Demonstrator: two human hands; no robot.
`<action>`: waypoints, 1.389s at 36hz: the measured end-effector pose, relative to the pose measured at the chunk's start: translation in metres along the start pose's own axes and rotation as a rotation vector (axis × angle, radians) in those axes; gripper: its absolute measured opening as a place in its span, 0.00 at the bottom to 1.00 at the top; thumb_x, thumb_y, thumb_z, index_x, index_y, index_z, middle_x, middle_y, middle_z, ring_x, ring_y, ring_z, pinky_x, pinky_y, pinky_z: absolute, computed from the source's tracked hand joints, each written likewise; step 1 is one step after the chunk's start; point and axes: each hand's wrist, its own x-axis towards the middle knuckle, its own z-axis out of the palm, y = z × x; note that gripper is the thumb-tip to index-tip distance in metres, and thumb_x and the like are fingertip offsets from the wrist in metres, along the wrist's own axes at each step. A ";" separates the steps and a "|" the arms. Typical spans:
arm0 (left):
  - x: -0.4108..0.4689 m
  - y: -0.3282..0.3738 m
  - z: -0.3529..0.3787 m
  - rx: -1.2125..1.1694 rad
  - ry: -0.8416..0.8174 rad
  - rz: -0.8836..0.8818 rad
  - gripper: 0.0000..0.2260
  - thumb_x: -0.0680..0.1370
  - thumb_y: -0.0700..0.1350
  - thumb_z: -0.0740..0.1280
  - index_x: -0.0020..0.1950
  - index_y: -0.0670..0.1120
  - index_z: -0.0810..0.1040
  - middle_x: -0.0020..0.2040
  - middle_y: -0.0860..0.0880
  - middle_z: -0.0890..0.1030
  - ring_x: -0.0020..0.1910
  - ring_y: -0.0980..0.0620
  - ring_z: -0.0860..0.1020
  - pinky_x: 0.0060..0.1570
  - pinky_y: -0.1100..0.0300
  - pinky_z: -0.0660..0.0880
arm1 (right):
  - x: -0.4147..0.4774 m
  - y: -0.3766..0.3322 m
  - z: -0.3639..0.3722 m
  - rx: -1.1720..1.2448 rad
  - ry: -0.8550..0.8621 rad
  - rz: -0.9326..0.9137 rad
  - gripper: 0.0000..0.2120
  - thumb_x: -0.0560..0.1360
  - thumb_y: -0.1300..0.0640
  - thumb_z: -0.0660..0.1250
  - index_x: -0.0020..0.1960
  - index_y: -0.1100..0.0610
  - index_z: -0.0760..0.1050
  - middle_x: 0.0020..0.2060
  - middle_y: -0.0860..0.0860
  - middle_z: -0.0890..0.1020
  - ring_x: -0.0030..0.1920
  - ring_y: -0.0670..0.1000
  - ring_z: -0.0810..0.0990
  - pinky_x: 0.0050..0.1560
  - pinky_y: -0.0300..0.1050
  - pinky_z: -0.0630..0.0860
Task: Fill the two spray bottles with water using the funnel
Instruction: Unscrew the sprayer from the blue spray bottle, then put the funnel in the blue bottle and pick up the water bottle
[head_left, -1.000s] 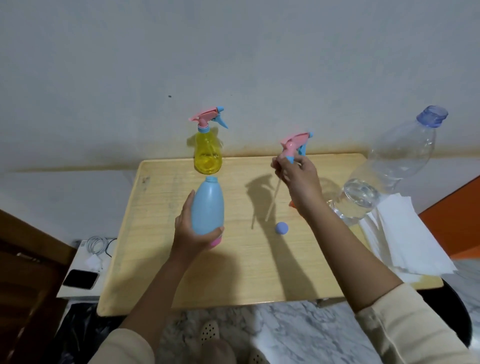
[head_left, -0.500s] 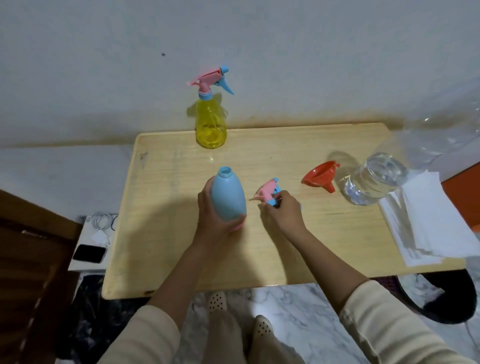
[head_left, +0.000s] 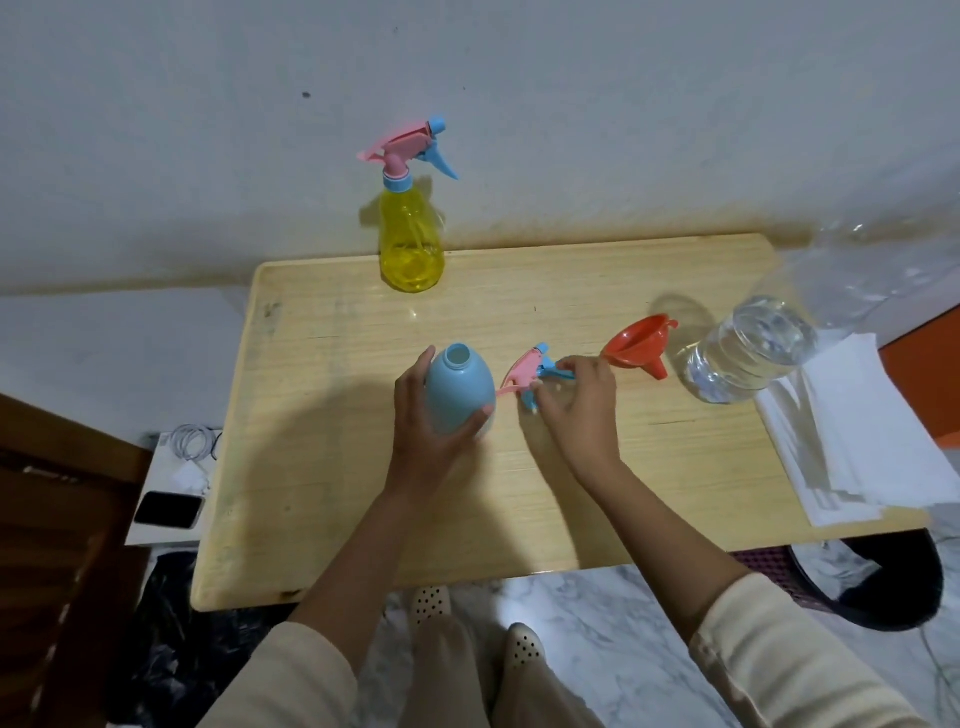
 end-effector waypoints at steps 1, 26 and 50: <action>0.000 0.001 0.000 0.007 0.013 0.010 0.39 0.65 0.61 0.71 0.72 0.53 0.62 0.64 0.56 0.66 0.63 0.58 0.67 0.62 0.52 0.72 | 0.001 0.000 -0.007 0.010 0.061 -0.035 0.17 0.71 0.59 0.71 0.57 0.62 0.73 0.56 0.57 0.72 0.58 0.54 0.70 0.53 0.34 0.62; -0.007 0.003 0.007 -0.031 0.006 0.024 0.33 0.72 0.55 0.70 0.72 0.62 0.58 0.69 0.60 0.65 0.65 0.64 0.66 0.60 0.65 0.69 | 0.058 0.025 -0.050 0.177 0.107 0.136 0.44 0.63 0.55 0.79 0.71 0.57 0.57 0.64 0.53 0.69 0.63 0.52 0.71 0.57 0.39 0.68; -0.003 0.012 0.007 -0.058 -0.052 -0.060 0.28 0.67 0.58 0.68 0.64 0.49 0.68 0.58 0.46 0.76 0.57 0.47 0.76 0.56 0.50 0.75 | -0.006 -0.085 -0.017 0.604 -0.375 -0.144 0.43 0.59 0.60 0.81 0.64 0.48 0.57 0.62 0.53 0.68 0.55 0.39 0.74 0.52 0.28 0.72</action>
